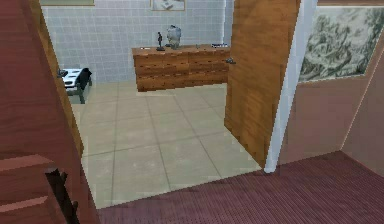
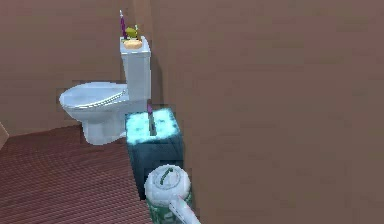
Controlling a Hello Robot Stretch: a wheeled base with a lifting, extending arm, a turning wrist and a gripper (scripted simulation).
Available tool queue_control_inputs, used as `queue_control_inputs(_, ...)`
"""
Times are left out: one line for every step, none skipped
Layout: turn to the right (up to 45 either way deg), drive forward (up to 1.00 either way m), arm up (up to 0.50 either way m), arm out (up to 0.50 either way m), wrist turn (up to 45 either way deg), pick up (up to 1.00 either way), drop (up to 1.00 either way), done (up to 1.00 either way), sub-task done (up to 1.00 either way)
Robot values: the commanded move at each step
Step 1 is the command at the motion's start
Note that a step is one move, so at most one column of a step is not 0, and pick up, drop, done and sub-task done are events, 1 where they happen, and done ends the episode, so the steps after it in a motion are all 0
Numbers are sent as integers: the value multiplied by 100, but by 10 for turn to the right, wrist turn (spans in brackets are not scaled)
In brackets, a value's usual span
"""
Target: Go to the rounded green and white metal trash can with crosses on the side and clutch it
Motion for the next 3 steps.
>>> queue_control_inputs(0,0,14,0,0,0,0,0,0)
queue_control_inputs(0,0,0,42,0,0,0,0,0)
queue_control_inputs(0,0,0,0,450,0,0,0,0)
